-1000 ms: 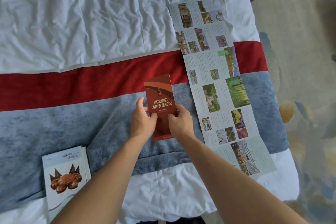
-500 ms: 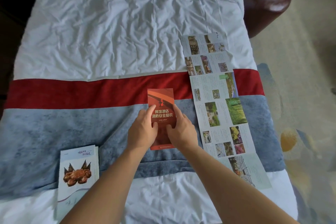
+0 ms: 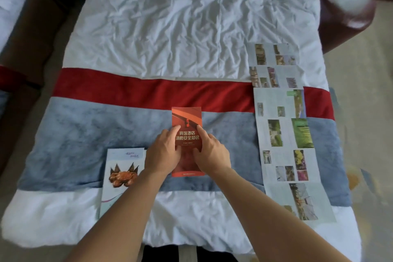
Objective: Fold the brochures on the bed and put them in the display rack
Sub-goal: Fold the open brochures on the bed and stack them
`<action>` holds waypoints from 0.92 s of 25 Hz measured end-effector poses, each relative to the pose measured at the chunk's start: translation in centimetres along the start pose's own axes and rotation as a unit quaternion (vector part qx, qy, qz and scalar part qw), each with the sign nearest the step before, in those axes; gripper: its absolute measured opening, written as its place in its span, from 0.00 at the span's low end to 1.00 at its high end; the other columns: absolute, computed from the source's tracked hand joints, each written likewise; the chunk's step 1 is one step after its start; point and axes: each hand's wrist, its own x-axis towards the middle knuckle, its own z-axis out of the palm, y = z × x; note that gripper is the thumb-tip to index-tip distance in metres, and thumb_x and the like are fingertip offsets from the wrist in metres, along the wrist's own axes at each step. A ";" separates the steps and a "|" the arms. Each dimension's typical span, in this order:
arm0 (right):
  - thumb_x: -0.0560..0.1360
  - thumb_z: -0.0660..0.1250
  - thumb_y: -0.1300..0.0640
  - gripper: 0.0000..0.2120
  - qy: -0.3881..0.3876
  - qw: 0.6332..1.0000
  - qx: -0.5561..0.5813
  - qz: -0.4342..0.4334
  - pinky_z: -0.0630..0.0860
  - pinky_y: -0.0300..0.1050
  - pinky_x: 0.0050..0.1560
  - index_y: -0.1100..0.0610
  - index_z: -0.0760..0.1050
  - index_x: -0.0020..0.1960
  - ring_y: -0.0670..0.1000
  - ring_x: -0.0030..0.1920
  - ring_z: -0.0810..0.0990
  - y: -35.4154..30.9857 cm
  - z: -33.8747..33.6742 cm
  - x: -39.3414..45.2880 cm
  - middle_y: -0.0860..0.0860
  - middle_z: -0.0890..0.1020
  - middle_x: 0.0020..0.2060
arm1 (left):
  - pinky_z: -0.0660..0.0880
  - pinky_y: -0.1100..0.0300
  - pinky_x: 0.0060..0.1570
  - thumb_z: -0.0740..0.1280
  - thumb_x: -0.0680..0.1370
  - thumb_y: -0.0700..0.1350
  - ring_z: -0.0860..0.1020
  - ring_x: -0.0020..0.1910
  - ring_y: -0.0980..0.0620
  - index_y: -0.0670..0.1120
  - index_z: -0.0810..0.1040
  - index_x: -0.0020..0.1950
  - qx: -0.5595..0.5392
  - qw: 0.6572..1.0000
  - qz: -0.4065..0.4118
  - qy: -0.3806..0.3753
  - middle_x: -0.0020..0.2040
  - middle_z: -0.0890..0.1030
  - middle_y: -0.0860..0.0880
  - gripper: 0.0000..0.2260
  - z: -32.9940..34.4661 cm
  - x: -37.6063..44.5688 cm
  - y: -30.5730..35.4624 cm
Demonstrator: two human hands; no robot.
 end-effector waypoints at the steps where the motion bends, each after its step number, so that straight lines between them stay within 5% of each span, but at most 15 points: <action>1: 0.75 0.62 0.51 0.34 -0.008 1.000 -0.009 -0.003 0.76 0.54 0.50 0.43 0.56 0.78 0.61 0.55 0.80 -1.1 1.2 -0.2 0.53 0.78 0.59 | 0.76 0.48 0.48 0.67 0.76 0.44 0.75 0.60 0.44 0.52 0.66 0.75 0.003 1.000 -0.006 -0.005 0.61 0.75 0.46 0.27 -0.4 -0.7 -1.7; 11: 0.75 0.62 0.51 0.35 -0.101 0.991 -0.065 -0.055 0.74 0.52 0.49 0.43 0.53 0.80 0.60 0.55 0.80 -10.8 15.2 -4.1 0.53 0.78 0.61 | 0.75 0.48 0.47 0.66 0.77 0.46 0.76 0.56 0.42 0.50 0.66 0.76 0.069 0.995 -0.051 -0.050 0.57 0.76 0.45 0.27 -2.4 -8.3 -17.7; 23: 0.77 0.64 0.51 0.35 -0.125 0.985 -0.118 -0.027 0.70 0.49 0.40 0.46 0.52 0.79 0.58 0.52 0.80 -12.0 21.1 -4.9 0.53 0.76 0.55 | 0.76 0.51 0.52 0.70 0.74 0.46 0.74 0.57 0.45 0.50 0.63 0.78 0.123 0.990 -0.031 -0.057 0.60 0.72 0.45 0.33 0.4 -10.4 -23.1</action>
